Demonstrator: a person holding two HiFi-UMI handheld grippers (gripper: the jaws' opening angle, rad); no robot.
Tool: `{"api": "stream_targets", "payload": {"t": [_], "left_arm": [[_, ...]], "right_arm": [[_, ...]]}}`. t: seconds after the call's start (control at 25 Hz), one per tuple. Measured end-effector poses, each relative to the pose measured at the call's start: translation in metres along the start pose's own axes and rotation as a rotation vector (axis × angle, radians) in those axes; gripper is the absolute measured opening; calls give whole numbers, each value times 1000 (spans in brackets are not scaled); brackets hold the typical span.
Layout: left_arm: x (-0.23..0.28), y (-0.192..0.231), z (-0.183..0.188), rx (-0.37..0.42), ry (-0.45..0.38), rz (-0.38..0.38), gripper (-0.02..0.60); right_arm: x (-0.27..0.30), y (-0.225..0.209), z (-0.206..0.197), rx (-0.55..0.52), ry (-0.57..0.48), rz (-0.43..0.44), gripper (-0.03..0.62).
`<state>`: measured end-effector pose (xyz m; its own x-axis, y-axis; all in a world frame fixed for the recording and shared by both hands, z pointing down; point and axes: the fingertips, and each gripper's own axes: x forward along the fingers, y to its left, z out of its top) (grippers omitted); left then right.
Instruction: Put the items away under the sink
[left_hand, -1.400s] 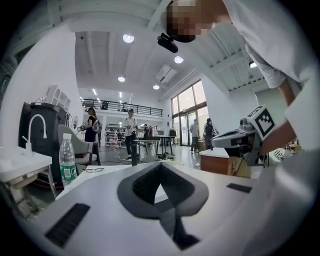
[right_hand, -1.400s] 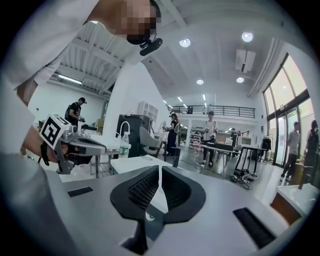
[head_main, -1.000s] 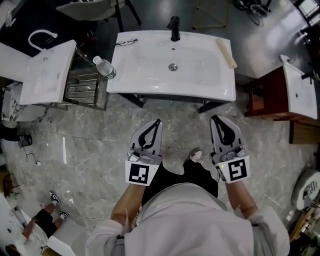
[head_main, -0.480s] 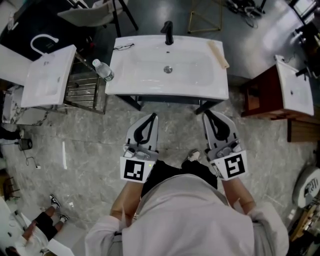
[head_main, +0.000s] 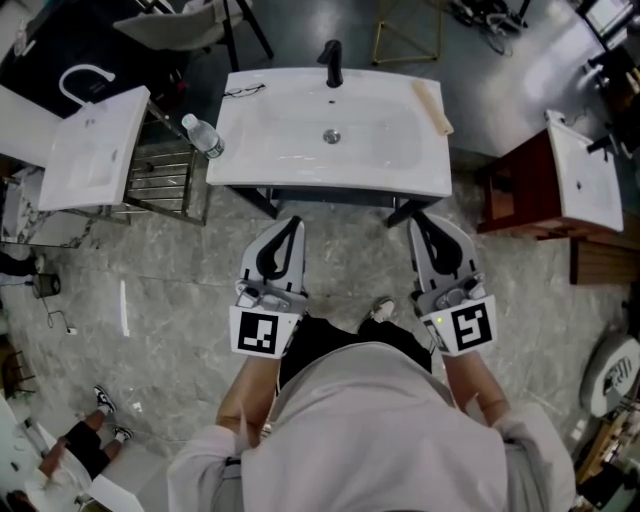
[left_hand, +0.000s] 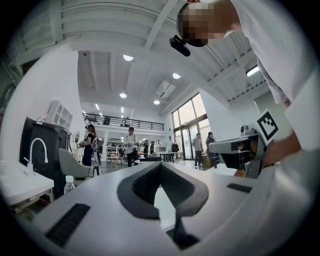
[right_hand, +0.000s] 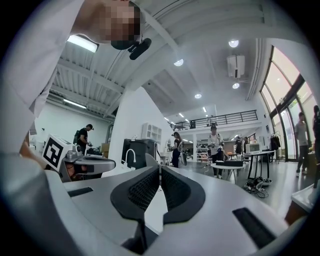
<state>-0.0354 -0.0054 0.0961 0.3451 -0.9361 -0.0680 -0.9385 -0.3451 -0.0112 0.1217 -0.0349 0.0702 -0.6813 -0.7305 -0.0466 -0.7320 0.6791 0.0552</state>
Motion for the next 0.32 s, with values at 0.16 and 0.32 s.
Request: {"api": "stream_targets", "payload": {"t": [0.16,0.32], "left_arm": [[-3,1,-2,-12,15,0,3],[-2,7,-7,-4,32,-4,3]], "right_arm": [[-4,1,-3,8,8,-3,41],[0,-2,-9,10,21,-7,41]]}}
